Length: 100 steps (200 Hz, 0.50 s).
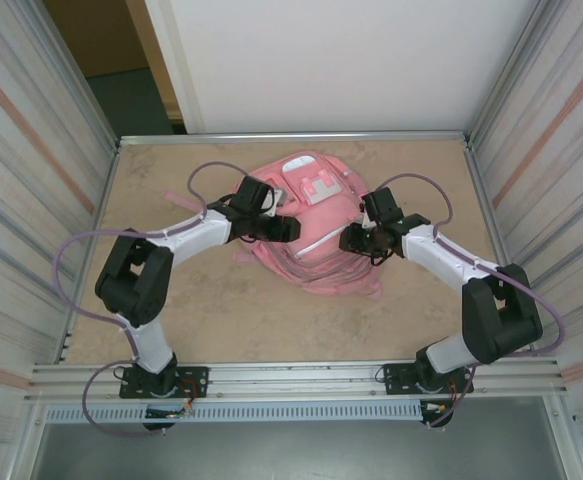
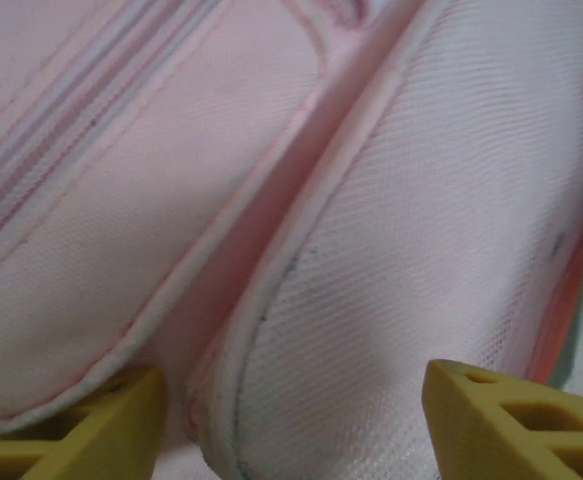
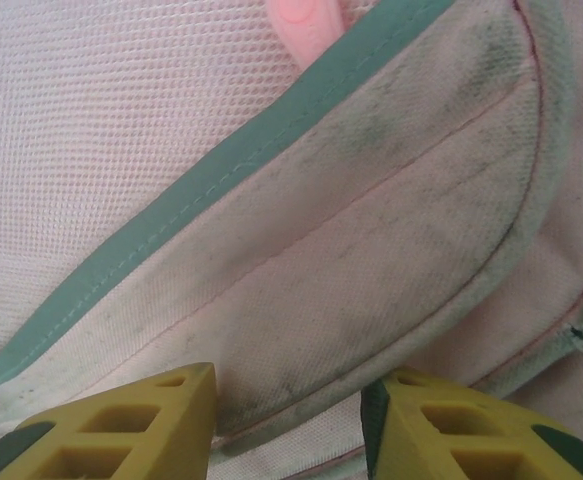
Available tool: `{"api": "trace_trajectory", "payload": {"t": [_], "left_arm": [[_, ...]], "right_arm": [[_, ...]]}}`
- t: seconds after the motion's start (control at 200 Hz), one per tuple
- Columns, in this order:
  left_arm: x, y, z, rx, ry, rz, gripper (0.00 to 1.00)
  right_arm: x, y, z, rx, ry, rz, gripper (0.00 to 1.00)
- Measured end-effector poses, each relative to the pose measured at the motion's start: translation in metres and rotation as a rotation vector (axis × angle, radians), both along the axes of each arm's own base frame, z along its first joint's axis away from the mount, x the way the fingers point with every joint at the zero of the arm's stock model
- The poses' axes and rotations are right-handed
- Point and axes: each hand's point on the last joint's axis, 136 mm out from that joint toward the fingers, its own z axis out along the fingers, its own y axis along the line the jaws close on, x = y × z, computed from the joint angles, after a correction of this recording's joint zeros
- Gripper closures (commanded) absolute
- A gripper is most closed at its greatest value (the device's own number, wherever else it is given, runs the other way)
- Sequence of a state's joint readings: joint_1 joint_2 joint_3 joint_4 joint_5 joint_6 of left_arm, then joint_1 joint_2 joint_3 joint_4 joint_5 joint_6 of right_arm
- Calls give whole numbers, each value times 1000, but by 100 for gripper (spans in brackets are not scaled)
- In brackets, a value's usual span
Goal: Pack books, pencil case, and school supplies into a backpack
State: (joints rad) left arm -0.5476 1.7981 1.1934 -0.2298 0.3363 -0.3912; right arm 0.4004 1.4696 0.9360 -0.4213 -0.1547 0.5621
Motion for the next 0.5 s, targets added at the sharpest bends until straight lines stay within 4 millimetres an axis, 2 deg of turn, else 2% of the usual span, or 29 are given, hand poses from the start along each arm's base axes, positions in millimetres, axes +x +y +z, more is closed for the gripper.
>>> {"api": "trace_trajectory", "payload": {"t": [0.04,0.135,0.236,0.331,0.501], "left_arm": [[1,1,-3,-13,21,7,55],[4,4,-1,-59,64,30,77],[5,8,1,-97,104,55,87],[2,13,3,-122,114,74,94],[-20,33,14,-164,120,132,100]], "right_arm": [[1,-1,-1,4,3,-5,60],[5,-1,-6,4,8,-14,60],[8,-1,-12,-29,5,-16,60],[12,10,-13,-74,-9,14,60],[32,37,-7,-84,-45,66,60]]}}
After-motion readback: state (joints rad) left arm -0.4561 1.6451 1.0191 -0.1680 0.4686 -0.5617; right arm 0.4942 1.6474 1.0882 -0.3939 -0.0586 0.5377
